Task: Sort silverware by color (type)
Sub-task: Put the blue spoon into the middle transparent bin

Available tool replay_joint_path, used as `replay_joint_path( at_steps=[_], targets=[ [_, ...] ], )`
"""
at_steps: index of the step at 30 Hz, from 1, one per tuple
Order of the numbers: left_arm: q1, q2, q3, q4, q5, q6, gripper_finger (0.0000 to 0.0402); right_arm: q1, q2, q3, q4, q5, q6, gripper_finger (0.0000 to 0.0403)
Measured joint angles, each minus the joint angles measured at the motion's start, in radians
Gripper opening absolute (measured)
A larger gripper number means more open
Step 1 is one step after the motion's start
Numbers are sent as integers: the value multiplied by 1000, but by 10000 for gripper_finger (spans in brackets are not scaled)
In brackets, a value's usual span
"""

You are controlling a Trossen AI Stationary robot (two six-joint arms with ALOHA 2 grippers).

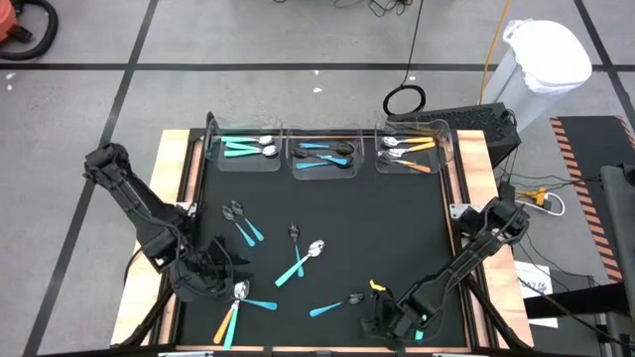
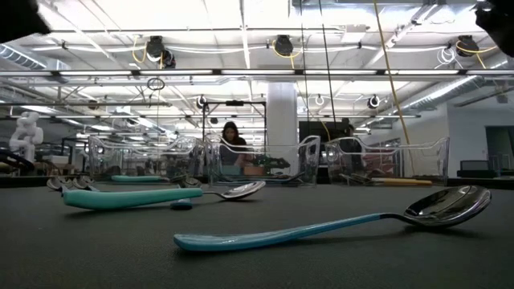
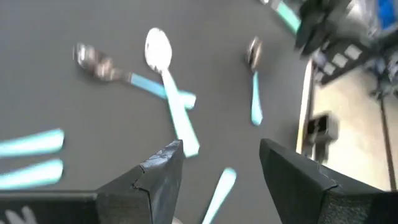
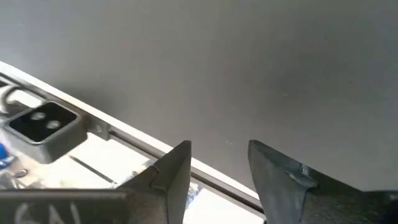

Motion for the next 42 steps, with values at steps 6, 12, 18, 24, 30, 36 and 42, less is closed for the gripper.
replay_joint_path(
  at_steps=[6, 12, 18, 24, 30, 36, 42],
  targets=[
    [-11, 48, 0, -133, 75, -120, 215, 1, 0, 15, -12, 41, -13, 154],
    [-11, 105, 0, -120, 86, -149, 215, 0, -1, 82, -193, -57, -100, 149],
    [-11, 136, 0, -97, 86, -149, 215, 1, -6, 109, -460, -285, -151, 136],
    [-11, 141, 0, -82, 90, -151, 215, 2, -7, 110, -580, -384, -190, 135],
    [-11, 141, 0, -83, 94, -151, 215, -1, -7, 110, -584, -386, -178, 135],
    [-9, 141, 0, -73, 93, -138, 215, -77, -98, 161, -618, -229, -243, 135],
    [8, 141, 0, -49, 100, -122, 215, -174, -154, 180, -576, -11, -338, 135]
  ],
)
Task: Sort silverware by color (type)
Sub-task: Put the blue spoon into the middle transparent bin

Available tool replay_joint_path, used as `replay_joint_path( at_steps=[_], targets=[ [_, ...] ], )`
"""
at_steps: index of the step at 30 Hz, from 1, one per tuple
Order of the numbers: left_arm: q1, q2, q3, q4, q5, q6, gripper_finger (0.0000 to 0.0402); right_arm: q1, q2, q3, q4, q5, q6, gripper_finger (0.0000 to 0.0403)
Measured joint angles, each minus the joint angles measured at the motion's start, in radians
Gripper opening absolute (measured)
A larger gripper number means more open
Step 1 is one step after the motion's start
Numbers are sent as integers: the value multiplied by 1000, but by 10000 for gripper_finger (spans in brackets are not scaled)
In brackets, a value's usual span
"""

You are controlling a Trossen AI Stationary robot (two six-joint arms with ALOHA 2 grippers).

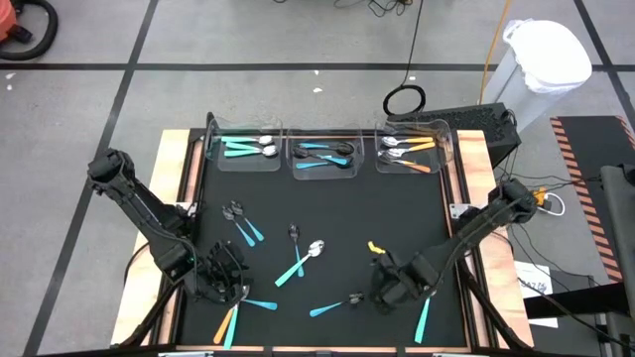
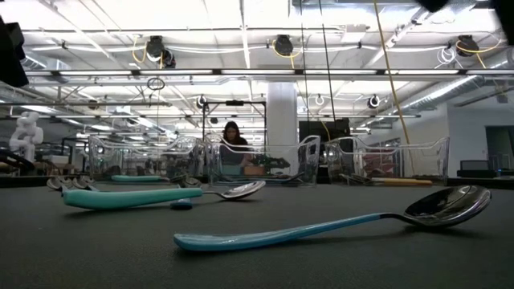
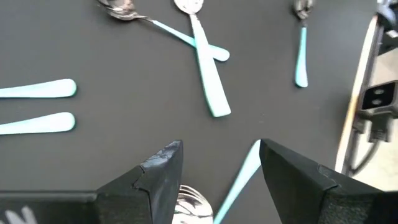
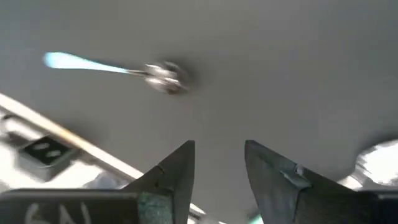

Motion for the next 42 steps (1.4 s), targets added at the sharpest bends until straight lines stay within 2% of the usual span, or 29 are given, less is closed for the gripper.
replay_joint_path(
  at_steps=[4, 9, 22, 26, 31, 36, 42],
  targets=[
    [-1, 0, 0, 31, 0, 0, 215, -55, 50, -1, 215, 49, -227, 135],
    [-3, 0, 0, 40, 0, 1, 215, -96, 136, 0, 538, 74, -652, 135],
    [-31, 0, 0, 43, 2, -2, 215, -101, 269, -1, 544, 96, -1228, 134],
    [-31, 0, 0, 42, 1, -2, 215, -102, 299, -1, 555, 31, -1317, 134],
    [-31, 0, 0, 38, -14, 0, 215, -101, 314, -1, 552, -28, -1345, 134],
    [-30, 0, 0, 31, -75, 8, 215, -104, 317, -1, 534, 19, -1357, 134],
    [-29, 0, 0, 9, -100, 6, 215, -107, 335, -1, 539, 21, -1395, 122]
  ],
)
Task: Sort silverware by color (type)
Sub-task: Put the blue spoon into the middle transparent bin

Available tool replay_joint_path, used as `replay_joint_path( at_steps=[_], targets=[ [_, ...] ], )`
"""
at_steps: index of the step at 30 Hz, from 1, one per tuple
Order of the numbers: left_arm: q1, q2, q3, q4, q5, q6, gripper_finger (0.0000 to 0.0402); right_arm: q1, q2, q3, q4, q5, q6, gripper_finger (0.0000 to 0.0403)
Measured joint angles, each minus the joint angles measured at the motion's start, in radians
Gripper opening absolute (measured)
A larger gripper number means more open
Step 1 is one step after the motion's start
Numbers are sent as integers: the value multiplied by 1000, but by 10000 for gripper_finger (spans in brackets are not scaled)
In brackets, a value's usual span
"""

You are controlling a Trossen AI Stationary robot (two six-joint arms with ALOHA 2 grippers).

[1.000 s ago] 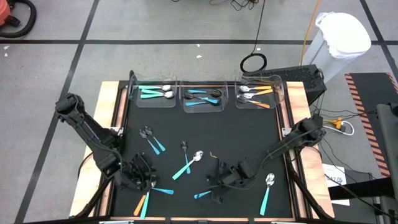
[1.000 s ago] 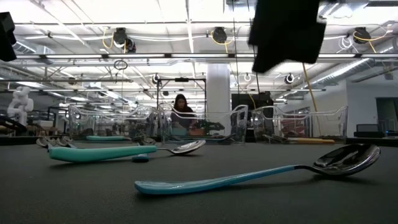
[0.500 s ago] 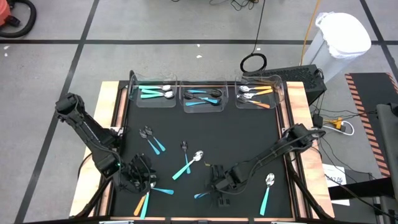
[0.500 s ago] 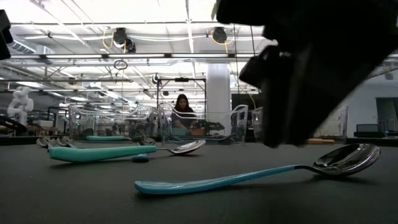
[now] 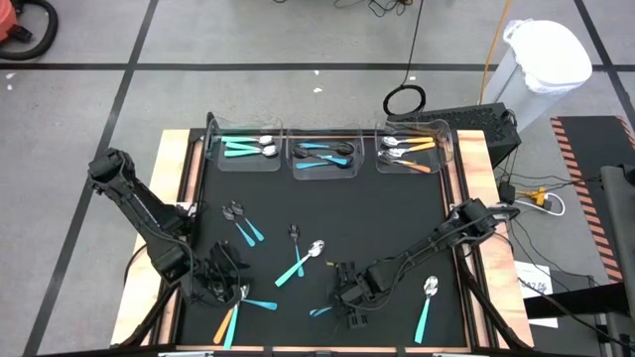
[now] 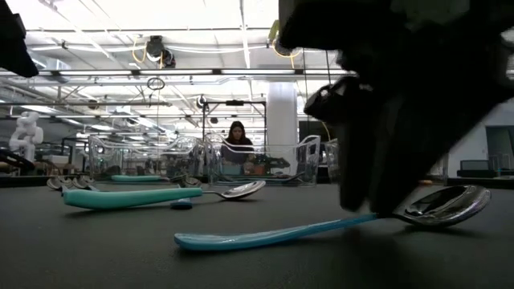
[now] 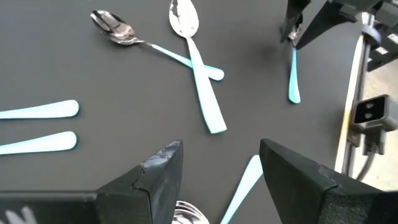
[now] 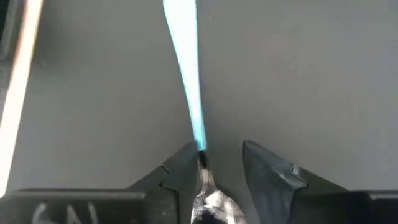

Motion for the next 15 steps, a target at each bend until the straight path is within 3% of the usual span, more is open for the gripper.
replay_joint_path(
  at_steps=[6, 12, 15],
  targets=[
    [0, 0, 0, 7, 1, -8, 215, 0, 38, 3, 6, 3, 26, 86],
    [0, 0, 0, 3, 9, -8, 215, -7, 34, 3, 15, 3, 52, 15],
    [0, 0, 0, 0, 10, -7, 215, -11, 29, 12, -3, 5, 50, 11]
  ],
)
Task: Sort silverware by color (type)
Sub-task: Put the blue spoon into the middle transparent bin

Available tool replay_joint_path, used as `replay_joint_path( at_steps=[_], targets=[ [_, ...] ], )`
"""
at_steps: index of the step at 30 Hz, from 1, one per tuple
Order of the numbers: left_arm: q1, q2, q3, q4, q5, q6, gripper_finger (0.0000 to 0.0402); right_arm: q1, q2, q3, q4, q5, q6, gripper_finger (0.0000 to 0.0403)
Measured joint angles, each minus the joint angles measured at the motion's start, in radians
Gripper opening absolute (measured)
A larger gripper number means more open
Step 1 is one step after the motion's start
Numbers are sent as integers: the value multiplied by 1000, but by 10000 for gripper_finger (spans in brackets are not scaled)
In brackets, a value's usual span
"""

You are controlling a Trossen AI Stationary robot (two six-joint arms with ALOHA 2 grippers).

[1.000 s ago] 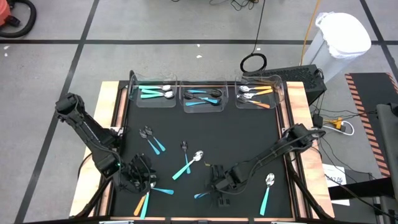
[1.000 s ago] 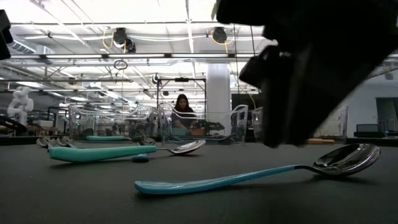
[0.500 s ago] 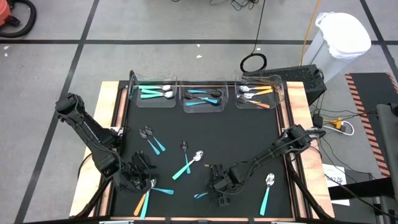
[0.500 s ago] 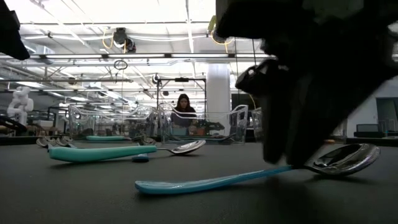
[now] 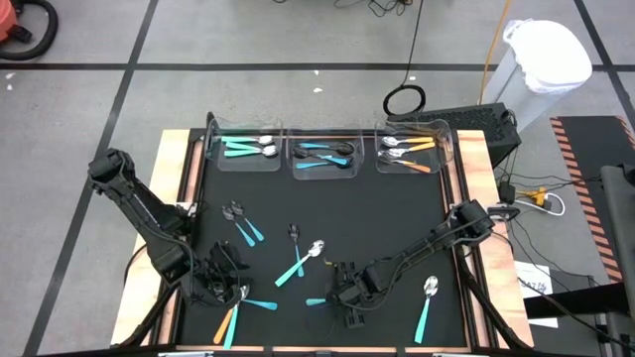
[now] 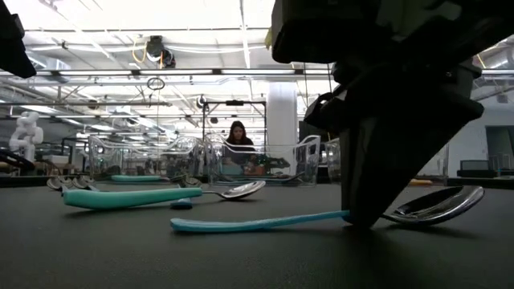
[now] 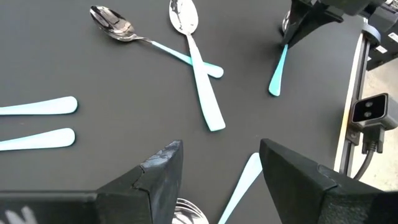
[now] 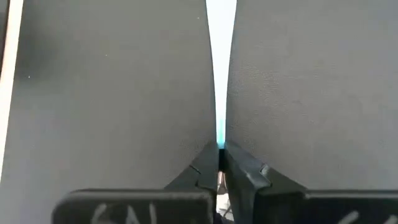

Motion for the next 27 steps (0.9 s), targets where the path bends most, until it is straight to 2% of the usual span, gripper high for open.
replay_joint_path(
  at_steps=[7, 13, 18, 27],
  targets=[
    [0, 0, 0, -1, 1, 0, 215, -40, -57, 50, -165, 105, -73, 6],
    [32, 0, 0, -5, 5, 2, 215, -122, -143, 53, -361, 210, -192, 6],
    [86, -1, 0, -1, 24, 17, 215, -246, -222, 53, -486, 260, -325, 6],
    [242, -10, 0, 6, 61, 110, 215, -567, -365, 54, -485, 259, -647, 6]
  ],
)
